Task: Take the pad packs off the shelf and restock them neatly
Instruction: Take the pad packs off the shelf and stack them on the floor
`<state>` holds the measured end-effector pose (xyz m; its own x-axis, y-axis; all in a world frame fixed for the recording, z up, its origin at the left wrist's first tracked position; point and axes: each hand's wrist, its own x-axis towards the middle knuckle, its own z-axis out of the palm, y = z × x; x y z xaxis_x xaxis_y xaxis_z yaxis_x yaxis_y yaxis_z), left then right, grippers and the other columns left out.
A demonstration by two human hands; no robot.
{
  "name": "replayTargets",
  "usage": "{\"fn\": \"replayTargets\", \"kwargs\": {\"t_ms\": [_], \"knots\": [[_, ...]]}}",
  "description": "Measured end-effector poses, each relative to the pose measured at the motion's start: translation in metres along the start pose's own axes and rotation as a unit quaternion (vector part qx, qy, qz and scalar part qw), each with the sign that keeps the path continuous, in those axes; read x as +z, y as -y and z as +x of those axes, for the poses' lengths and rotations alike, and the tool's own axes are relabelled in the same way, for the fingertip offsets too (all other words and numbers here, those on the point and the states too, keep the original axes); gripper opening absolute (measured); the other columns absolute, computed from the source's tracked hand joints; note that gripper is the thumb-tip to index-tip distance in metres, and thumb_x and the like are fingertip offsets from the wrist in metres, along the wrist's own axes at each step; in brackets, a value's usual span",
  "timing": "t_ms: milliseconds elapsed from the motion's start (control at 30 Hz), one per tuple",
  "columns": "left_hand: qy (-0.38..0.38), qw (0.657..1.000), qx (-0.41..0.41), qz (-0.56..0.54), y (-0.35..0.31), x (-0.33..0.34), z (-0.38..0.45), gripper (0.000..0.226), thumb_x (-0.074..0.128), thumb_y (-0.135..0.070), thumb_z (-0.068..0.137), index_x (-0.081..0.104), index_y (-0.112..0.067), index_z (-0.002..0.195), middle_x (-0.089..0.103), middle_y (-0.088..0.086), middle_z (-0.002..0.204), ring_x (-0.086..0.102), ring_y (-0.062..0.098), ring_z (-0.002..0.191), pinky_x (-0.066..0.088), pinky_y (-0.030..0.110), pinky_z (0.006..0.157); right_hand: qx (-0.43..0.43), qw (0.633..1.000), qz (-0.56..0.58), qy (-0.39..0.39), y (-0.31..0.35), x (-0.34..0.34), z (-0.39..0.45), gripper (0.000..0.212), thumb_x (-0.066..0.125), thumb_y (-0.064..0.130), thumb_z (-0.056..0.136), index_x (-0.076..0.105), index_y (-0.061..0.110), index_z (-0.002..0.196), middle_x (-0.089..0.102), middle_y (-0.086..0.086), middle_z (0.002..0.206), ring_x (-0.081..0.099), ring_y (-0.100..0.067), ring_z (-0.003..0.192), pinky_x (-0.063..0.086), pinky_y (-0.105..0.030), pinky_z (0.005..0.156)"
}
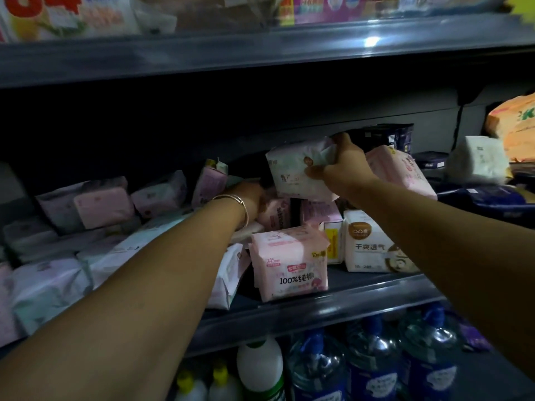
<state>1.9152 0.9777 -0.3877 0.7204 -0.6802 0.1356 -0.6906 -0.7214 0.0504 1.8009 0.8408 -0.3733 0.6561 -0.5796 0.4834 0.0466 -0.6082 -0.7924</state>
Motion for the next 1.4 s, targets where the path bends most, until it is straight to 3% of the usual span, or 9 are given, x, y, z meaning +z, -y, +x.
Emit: {"fn": "replayTargets", "kwargs": {"t_ms": [167, 333, 500, 733, 967, 1133, 1267, 1333, 1400], "knots": [[-0.012, 0.995, 0.058, -0.08, -0.043, -0.007, -0.008, 0.033, 0.057, -0.036, 0.09, 0.066, -0.009, 0.105, 0.064, 0.011, 0.111, 0.06, 0.026, 0.099, 0.042, 0.025, 0.075, 0.0, 1.0, -0.027, -0.014, 0.002, -0.03, -0.011, 0.055, 0.072, 0.01, 0.08, 0.041, 0.006, 0.125, 0.056, -0.009, 0.116, 0.056, -0.023, 0.104, 0.051, -0.033, 0.086], [0.001, 0.987, 0.102, -0.128, -0.082, 0.004, -0.022, 0.022, 0.068, -0.038, 0.083, 0.067, -0.016, 0.088, 0.064, -0.001, 0.087, 0.057, 0.014, 0.078, 0.045, 0.024, 0.066, 0.025, 0.998, -0.042, -0.026, -0.002, -0.066, -0.03, 0.056, 0.071, 0.01, 0.08, 0.04, 0.009, 0.127, 0.052, -0.015, 0.127, 0.055, -0.033, 0.114, 0.053, -0.046, 0.089], [0.02, 0.983, 0.12, -0.136, -0.113, 0.01, -0.033, 0.052, 0.071, -0.04, 0.079, 0.061, -0.005, 0.117, 0.063, 0.011, 0.117, 0.059, 0.025, 0.106, 0.048, 0.03, 0.089, 0.04, 0.996, -0.057, -0.049, -0.006, -0.101, -0.052, 0.06, 0.072, 0.012, 0.08, 0.039, 0.008, 0.13, 0.052, -0.017, 0.124, 0.056, -0.034, 0.109, 0.053, -0.051, 0.088], [0.018, 0.986, 0.107, -0.126, -0.123, 0.013, -0.048, 0.051, 0.07, -0.039, 0.081, 0.058, -0.006, 0.118, 0.061, 0.011, 0.12, 0.058, 0.025, 0.107, 0.045, 0.028, 0.085, 0.062, 0.995, -0.058, -0.06, -0.01, -0.123, -0.073, 0.054, 0.072, 0.014, 0.08, 0.041, 0.007, 0.125, 0.053, -0.015, 0.122, 0.056, -0.032, 0.108, 0.053, -0.051, 0.088], [-0.056, 0.991, 0.023, -0.119, -0.039, 0.001, -0.043, 0.029, 0.071, -0.029, 0.08, 0.064, -0.012, 0.103, 0.065, 0.004, 0.101, 0.06, 0.021, 0.088, 0.047, 0.028, 0.078, 0.024, 0.998, -0.028, -0.057, 0.005, -0.051, -0.059, 0.049, 0.073, 0.017, 0.08, 0.042, 0.008, 0.117, 0.056, -0.015, 0.117, 0.058, -0.034, 0.107, 0.053, -0.053, 0.084], [-0.041, 0.996, -0.014, -0.074, 0.041, -0.022, -0.035, 0.035, 0.062, -0.021, 0.088, 0.06, -0.003, 0.118, 0.061, 0.012, 0.118, 0.055, 0.025, 0.114, 0.037, 0.022, 0.09, -0.005, 0.999, 0.008, -0.038, 0.024, 0.032, -0.032, 0.054, 0.076, 0.021, 0.077, 0.044, 0.008, 0.119, 0.06, -0.013, 0.114, 0.06, -0.03, 0.103, 0.052, -0.047, 0.087], [-0.049, 0.996, -0.045, -0.053, 0.084, -0.04, -0.018, 0.019, 0.057, -0.016, 0.091, 0.054, -0.004, 0.078, 0.057, 0.009, 0.091, 0.056, 0.026, 0.102, 0.038, 0.023, 0.07, -0.003, 0.999, 0.034, -0.026, 0.037, 0.077, -0.006, 0.053, 0.075, 0.02, 0.079, 0.045, 0.013, 0.122, 0.058, -0.01, 0.115, 0.059, -0.028, 0.104, 0.051, -0.042, 0.089], [-0.04, 0.995, -0.07, -0.066, 0.109, -0.039, -0.006, 0.019, 0.061, -0.019, 0.09, 0.059, 0.0, 0.091, 0.057, 0.013, 0.09, 0.058, 0.029, 0.104, 0.039, 0.024, 0.067, 0.006, 0.999, 0.029, -0.022, 0.038, 0.095, 0.006, 0.055, 0.076, 0.02, 0.077, 0.045, 0.011, 0.122, 0.059, -0.012, 0.118, 0.058, -0.03, 0.108, 0.05, -0.041, 0.091], [-0.06, 0.99, -0.103, -0.072, 0.133, -0.033, 0.009, 0.043, 0.063, -0.028, 0.088, 0.056, 0.003, 0.117, 0.059, 0.019, 0.117, 0.056, 0.034, 0.112, 0.043, 0.033, 0.086, 0.0, 1.0, 0.023, -0.013, 0.037, 0.111, 0.015, 0.057, 0.076, 0.019, 0.077, 0.044, 0.009, 0.123, 0.059, -0.013, 0.119, 0.058, -0.031, 0.109, 0.05, -0.04, 0.09]]}}
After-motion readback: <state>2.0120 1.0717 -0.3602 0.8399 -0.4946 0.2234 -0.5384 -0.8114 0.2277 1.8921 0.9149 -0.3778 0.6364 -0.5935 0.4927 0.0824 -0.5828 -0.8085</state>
